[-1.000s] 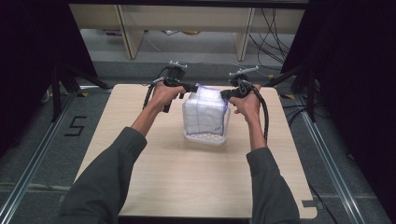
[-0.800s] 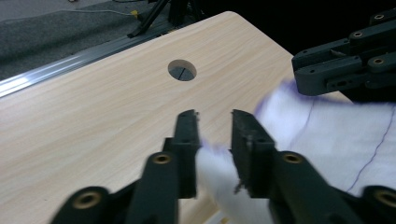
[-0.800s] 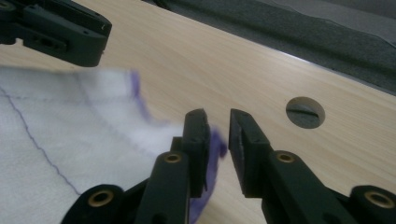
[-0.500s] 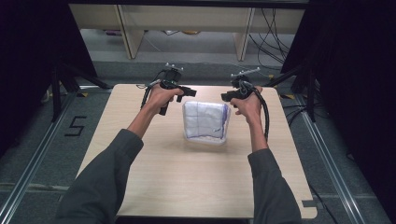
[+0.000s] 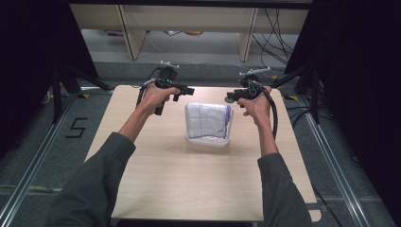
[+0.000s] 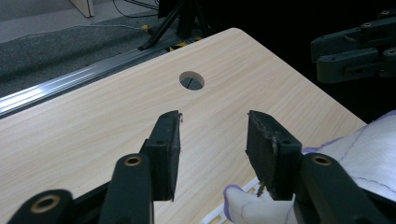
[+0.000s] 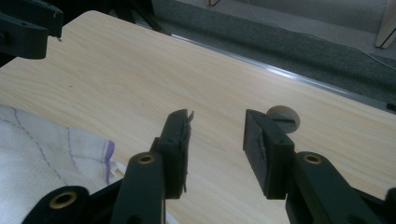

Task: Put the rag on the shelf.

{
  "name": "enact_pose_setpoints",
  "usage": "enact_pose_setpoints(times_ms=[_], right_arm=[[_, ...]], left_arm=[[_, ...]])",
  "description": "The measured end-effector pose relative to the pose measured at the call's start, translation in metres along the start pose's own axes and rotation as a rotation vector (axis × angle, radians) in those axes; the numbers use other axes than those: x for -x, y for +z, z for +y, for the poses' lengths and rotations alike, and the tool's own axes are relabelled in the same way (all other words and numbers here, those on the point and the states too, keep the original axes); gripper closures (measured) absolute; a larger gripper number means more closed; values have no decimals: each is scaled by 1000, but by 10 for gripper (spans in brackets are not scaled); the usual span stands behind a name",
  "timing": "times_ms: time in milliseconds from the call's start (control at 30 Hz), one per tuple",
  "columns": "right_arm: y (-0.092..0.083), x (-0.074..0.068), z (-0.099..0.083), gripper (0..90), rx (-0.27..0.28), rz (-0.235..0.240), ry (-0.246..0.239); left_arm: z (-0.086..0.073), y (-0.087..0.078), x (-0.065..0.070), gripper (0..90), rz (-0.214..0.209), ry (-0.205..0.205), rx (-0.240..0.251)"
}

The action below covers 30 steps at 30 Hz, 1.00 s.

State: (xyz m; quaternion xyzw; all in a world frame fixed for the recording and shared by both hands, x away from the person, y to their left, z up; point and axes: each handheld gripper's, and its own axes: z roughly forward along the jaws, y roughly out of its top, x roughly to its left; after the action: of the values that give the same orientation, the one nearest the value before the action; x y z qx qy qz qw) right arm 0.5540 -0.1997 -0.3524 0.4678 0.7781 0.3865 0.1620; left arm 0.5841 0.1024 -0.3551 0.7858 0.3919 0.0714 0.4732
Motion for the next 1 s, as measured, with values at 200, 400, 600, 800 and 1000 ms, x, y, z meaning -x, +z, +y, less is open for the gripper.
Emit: enact_pose_setpoints(times_ms=[200, 400, 600, 800, 1000], right_arm=[[-16, -1, 0, 562, 30, -4, -12], [-29, -4, -4, 532, 73, -16, -23], [-41, -5, -9, 496, 83, 3, -15], [-52, -12, -12, 452, 96, 24, 5], [-57, -21, -18, 430, 109, 44, -20]], left_arm=[[-3, -15, 3, 462, -13, -1, 24], [-9, -31, 7, 418, -9, 11, 50], [-15, -41, 6, 376, -3, 13, 50], [-24, -51, 13, 358, -11, 7, 73], [-35, -56, 21, 350, -33, 17, 72]])
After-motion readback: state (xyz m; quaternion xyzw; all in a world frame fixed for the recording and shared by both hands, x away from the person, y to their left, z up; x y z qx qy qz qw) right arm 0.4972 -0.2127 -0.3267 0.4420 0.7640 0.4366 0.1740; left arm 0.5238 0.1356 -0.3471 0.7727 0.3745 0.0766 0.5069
